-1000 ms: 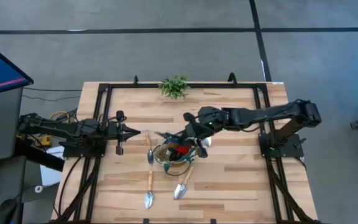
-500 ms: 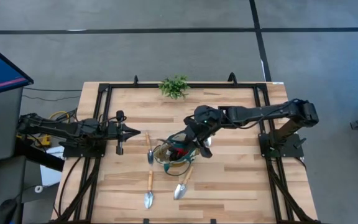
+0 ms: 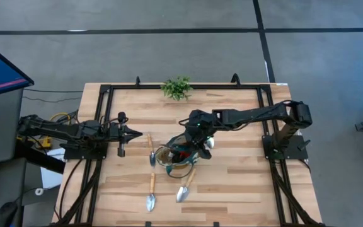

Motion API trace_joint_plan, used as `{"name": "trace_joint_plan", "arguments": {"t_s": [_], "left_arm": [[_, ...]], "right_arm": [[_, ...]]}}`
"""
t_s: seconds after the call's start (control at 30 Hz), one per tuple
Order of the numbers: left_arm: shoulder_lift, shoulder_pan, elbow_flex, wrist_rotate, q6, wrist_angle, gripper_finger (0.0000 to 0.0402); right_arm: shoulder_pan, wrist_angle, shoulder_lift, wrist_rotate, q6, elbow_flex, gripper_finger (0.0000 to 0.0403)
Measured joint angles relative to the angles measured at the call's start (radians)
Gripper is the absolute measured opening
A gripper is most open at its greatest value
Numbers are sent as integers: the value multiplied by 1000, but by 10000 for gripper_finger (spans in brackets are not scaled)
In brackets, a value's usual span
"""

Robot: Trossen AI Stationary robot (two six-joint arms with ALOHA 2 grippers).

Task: Pick & Place Garden tools in Gardening bag
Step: Put the shear scissors into the gardening bag

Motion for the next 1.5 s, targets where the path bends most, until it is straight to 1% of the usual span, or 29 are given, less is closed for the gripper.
{"name": "trace_joint_plan", "arguments": {"t_s": [0.27,0.77,0.83,1.03,1.17,1.33,1.5], "left_arm": [[0,0,0,0,0,0,2],[0,0,0,0,0,0,2],[0,0,0,0,0,0,2],[0,0,0,0,0,0,2],[0,0,0,0,0,0,2],[0,0,0,0,0,0,2],[0,0,0,0,0,0,2]], "right_arm": [[-18,-107,9,-11,7,1,46],[-21,-125,0,-15,-8,2,47],[-21,-119,0,-13,-2,2,63],[-26,-110,0,14,0,3,130],[-35,-117,0,13,15,14,157],[-41,-125,0,14,15,49,165],[-40,-125,0,13,11,70,151]]}}
